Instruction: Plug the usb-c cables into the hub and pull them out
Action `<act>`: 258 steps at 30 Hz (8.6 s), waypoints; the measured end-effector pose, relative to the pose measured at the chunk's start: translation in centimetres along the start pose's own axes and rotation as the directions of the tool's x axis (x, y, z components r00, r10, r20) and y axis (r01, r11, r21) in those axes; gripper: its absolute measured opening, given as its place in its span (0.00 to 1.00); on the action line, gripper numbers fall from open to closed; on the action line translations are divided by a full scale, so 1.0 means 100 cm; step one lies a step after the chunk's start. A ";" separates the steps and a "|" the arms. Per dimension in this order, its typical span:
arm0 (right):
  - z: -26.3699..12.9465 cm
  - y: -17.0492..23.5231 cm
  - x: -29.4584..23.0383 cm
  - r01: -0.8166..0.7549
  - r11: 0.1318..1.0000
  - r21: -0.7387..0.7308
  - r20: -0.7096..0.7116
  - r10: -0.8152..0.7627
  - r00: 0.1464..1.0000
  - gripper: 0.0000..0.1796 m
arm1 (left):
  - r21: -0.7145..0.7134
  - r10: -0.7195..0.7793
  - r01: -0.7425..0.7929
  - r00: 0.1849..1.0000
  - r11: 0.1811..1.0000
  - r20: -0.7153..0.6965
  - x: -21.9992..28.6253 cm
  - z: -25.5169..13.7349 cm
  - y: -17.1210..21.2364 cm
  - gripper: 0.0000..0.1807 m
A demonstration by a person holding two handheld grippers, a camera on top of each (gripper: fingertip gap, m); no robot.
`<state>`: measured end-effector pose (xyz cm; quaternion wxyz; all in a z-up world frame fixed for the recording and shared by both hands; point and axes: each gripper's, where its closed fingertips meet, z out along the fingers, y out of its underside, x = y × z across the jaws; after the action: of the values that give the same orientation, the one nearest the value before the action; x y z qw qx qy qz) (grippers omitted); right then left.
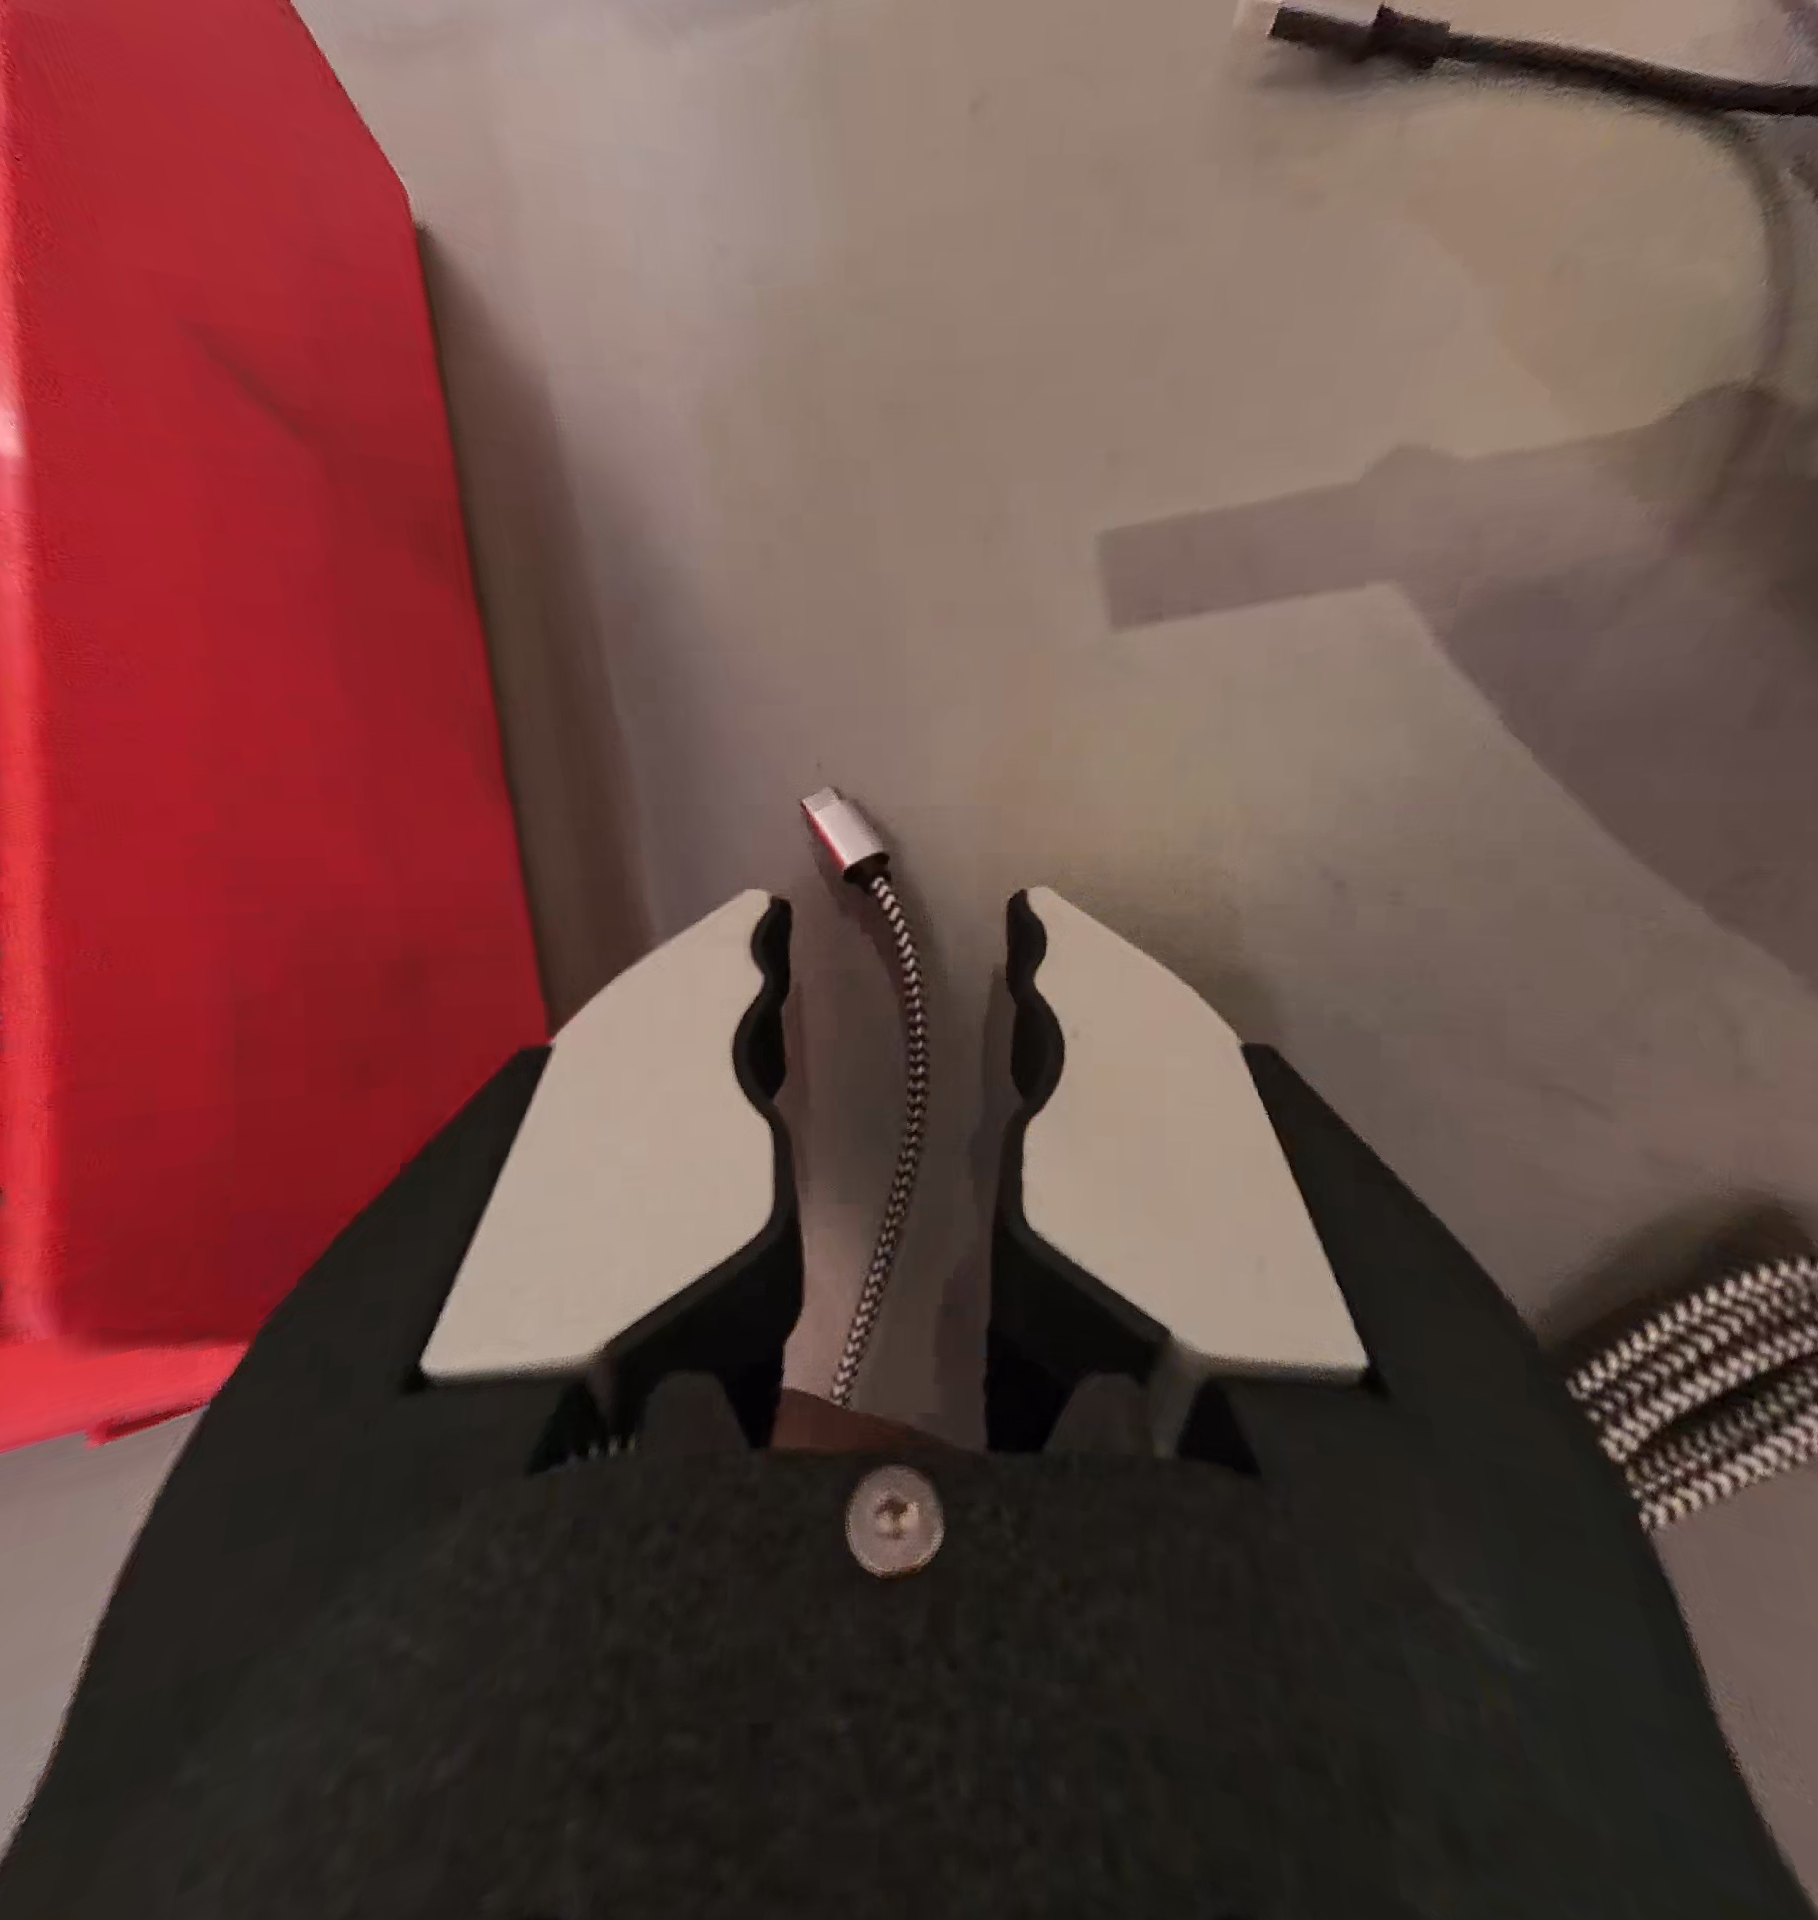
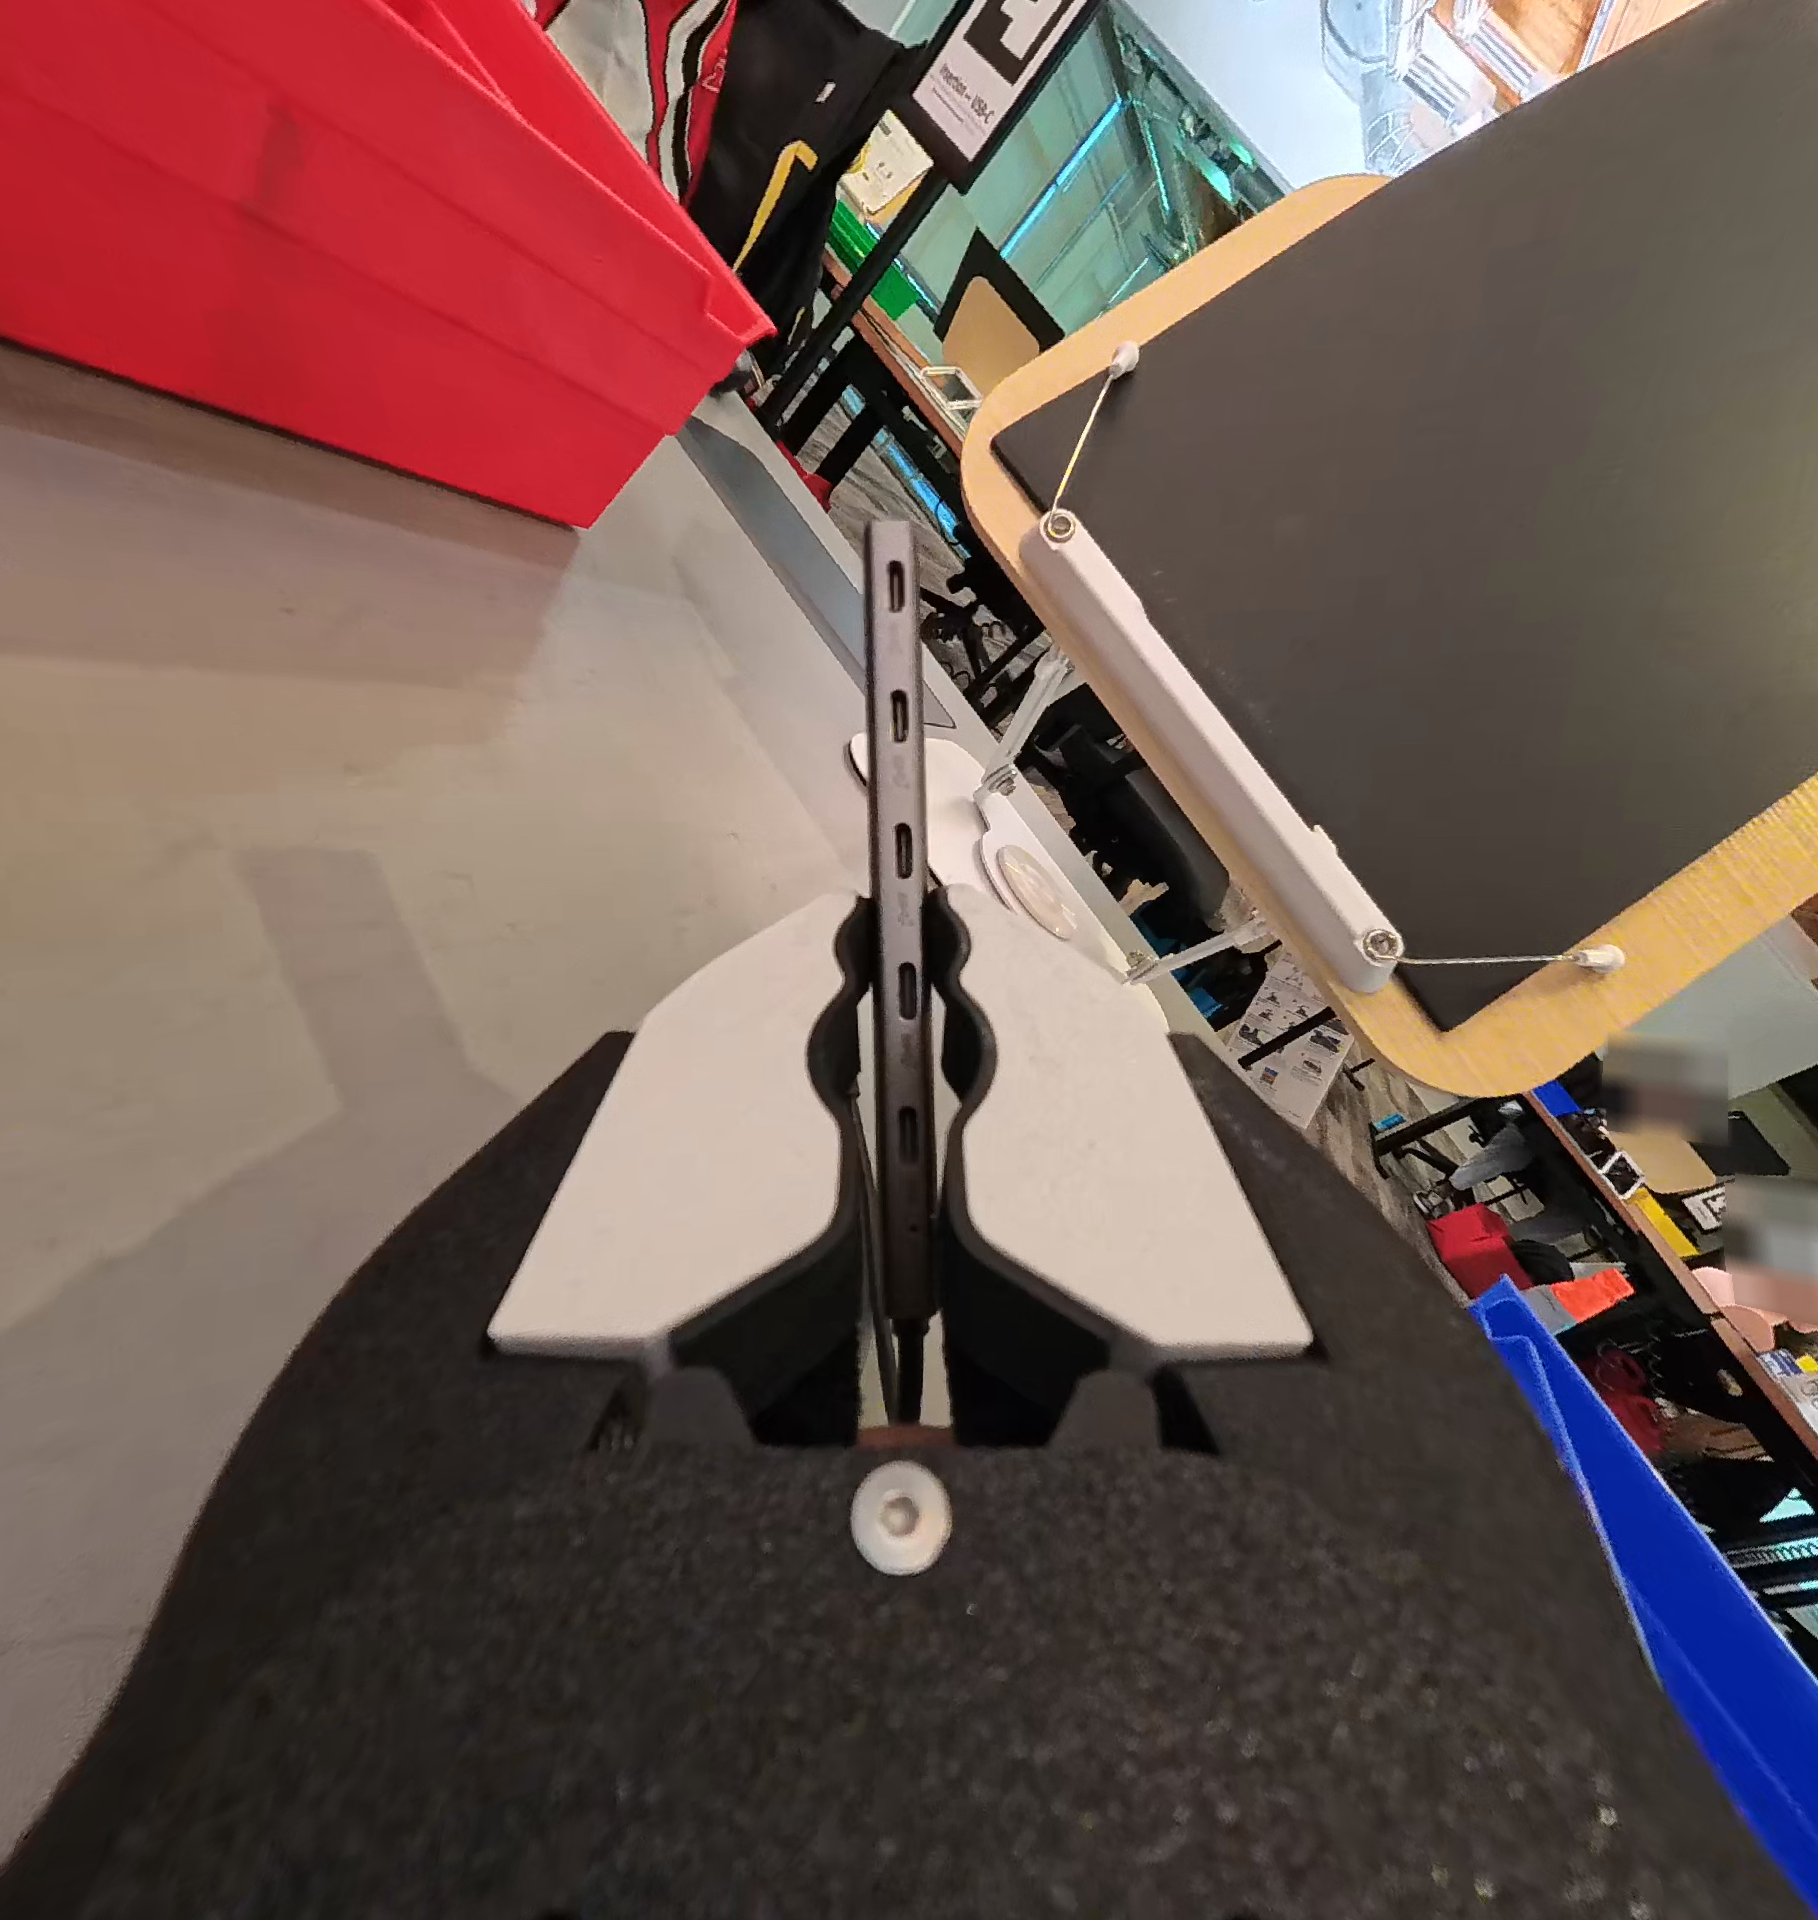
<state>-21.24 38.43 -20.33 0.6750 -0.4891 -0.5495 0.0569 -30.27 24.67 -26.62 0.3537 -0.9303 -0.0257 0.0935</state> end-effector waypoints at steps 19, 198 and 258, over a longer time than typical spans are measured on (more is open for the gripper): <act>0.003 -0.004 -0.013 0.088 0.996 0.012 0.036 -0.088 0.995 0.05 | 0.215 0.205 -0.167 0.964 0.962 -0.171 0.019 -0.006 -0.028 0.01; -0.074 -0.004 -0.070 0.071 0.993 -0.098 0.266 -0.043 0.963 0.17 | 0.386 0.235 -0.087 0.904 0.918 -0.356 0.047 -0.020 -0.050 0.01; -0.193 0.008 0.397 0.049 0.851 -0.523 -0.244 -0.204 0.948 0.06 | 0.575 0.217 0.016 0.917 0.818 -0.334 0.056 -0.064 -0.051 0.12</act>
<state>10.00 51.70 7.89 0.5967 -0.6154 -0.4710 -0.2081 -23.42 24.99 -19.42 0.6063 -0.7827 0.1232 -0.0685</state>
